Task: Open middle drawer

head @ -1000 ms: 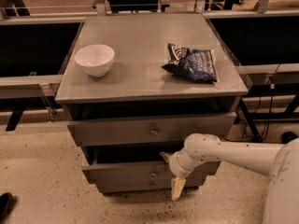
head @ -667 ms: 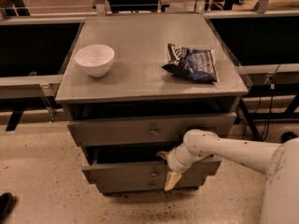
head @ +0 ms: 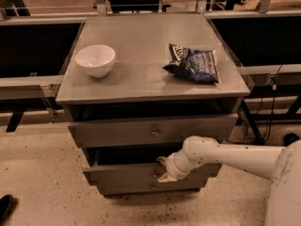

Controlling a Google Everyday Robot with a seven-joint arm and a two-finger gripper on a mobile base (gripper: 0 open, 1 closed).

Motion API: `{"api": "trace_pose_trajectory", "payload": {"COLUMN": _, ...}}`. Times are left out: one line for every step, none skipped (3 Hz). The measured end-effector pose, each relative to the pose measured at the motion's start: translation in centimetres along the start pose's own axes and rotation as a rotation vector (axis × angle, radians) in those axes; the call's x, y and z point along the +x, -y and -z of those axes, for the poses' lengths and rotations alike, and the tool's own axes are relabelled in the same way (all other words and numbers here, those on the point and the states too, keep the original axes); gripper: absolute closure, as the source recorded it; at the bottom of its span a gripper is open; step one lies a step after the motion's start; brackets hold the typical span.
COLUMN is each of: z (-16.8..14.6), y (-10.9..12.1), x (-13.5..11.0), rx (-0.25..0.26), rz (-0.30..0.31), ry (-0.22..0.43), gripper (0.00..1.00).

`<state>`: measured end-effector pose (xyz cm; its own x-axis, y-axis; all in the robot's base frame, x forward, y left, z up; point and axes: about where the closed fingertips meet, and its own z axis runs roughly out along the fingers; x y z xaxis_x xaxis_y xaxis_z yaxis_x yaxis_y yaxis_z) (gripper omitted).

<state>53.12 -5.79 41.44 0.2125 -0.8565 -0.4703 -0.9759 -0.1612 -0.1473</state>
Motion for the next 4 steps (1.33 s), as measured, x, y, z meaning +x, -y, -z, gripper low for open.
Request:
{"api": "trace_pose_trajectory", "payload": {"z": -0.10, "y": -0.03, "x": -0.02, "rx": -0.002, "rz": -0.008, "ry": 0.001, "gripper": 0.95}}
{"api": "trace_pose_trajectory", "payload": {"z": 0.02, "y": 0.26, "x": 0.00, "rx": -0.002, "rz": -0.008, "ry": 0.001, "gripper": 1.00}}
{"api": "trace_pose_trajectory", "payload": {"z": 0.13, "y": 0.61, "x": 0.01, "rx": -0.002, "rz": -0.008, "ry": 0.001, "gripper": 1.00}}
{"api": "trace_pose_trajectory", "payload": {"z": 0.13, "y": 0.62, "x": 0.00, "rx": -0.002, "rz": -0.008, "ry": 0.001, "gripper": 1.00}}
